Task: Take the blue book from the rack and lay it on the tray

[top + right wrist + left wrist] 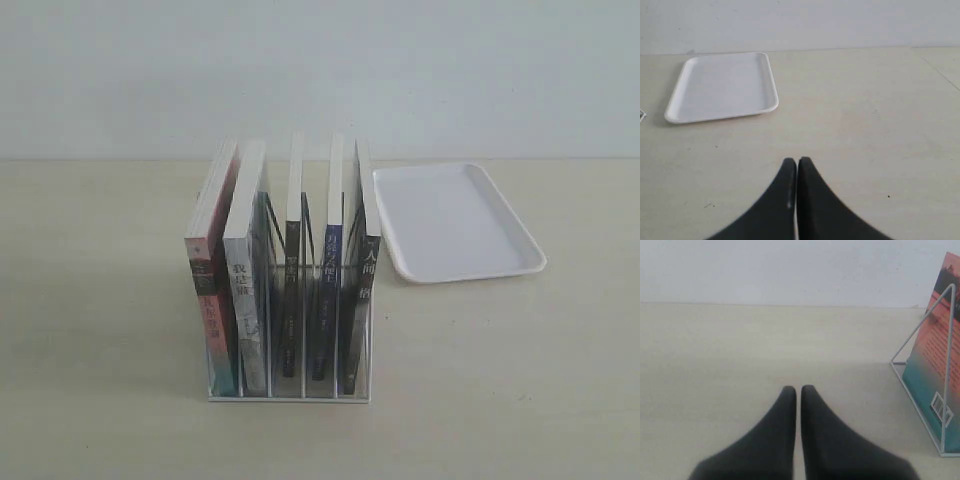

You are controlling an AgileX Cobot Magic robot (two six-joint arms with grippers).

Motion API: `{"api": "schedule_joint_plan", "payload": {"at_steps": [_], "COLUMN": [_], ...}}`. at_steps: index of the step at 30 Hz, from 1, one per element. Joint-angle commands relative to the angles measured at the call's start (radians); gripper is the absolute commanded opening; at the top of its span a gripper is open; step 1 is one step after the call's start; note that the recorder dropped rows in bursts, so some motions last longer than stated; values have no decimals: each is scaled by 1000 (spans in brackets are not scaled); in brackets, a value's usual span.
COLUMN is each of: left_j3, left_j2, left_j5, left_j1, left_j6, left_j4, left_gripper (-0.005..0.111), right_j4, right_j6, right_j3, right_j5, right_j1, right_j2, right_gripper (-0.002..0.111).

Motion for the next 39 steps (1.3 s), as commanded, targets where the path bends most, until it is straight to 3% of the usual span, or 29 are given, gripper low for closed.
{"api": "schedule_joint_plan", "payload": {"at_steps": [1,24,31,37,39], "left_j3": [-1,-1,-1,-1,-1], "left_j2": [-3,-3,-3,-3,-3], "left_j5": [-4,-4,-4,-4,-4], "left_j1": [2,2,2,2,2], "left_j6": [0,0,0,0,0], "left_j4": [-4,-4,-4,-4,-4], "left_gripper": [4,4,4,4,4], "right_j4": [-3,-14,-35,-35,-35], "right_j6": [-3,-15,-22,12,43], "right_j3": [0,0,0,0,0], "right_j5": [-4,-9,-286,-361,-507], "right_j1": [3,3,3,3,3], "right_j2": [-5,-5,-5,-5,-5], "right_gripper": [0,0,0,0,0]}}
